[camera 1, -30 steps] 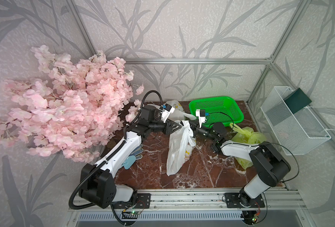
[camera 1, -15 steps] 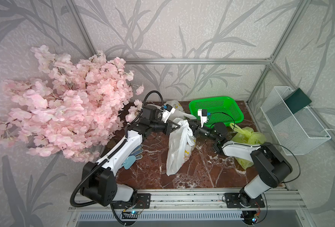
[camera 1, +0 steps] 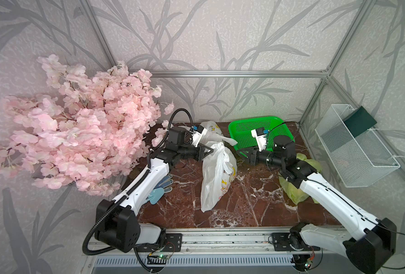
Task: Place the pears into plastic bags & tie knots
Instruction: Tie the plastic bag at the center of the board.
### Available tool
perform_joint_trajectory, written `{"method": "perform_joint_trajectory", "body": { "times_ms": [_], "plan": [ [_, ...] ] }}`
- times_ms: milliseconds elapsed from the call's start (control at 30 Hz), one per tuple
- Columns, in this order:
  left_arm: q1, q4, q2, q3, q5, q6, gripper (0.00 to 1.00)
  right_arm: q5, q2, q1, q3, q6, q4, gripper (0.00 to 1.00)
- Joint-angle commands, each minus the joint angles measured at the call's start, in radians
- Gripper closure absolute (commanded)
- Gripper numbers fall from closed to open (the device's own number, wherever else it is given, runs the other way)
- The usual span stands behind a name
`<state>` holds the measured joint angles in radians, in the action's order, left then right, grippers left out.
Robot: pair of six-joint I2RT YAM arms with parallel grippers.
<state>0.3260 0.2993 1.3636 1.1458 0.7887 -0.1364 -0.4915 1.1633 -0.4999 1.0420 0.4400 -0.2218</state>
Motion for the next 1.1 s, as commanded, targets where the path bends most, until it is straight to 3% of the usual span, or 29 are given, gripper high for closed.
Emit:
{"method": "perform_joint_trajectory", "body": {
  "times_ms": [0,300,533,633,800,1067],
  "plan": [
    [-0.001,-0.022,-0.009,0.028,-0.003,-0.018,1.00,-0.038,0.017,-0.035,0.073,-0.009,-0.233,0.58],
    [0.001,-0.017,-0.018,0.024,0.006,-0.019,0.99,0.030,0.137,-0.138,0.217,0.019,-0.217,0.54],
    [0.000,-0.017,-0.018,0.026,0.019,-0.011,0.99,0.020,0.224,-0.155,0.266,0.039,-0.172,0.56],
    [0.002,-0.019,-0.017,0.026,0.032,-0.009,0.99,0.019,0.241,-0.155,0.264,0.055,-0.134,0.66],
    [0.000,0.025,-0.026,0.032,0.007,0.008,1.00,0.036,0.228,-0.150,0.244,0.078,-0.129,0.97],
    [-0.068,0.206,-0.119,0.036,-0.122,0.071,1.00,0.094,0.083,0.005,0.148,0.005,-0.311,1.00]
  ]
}}
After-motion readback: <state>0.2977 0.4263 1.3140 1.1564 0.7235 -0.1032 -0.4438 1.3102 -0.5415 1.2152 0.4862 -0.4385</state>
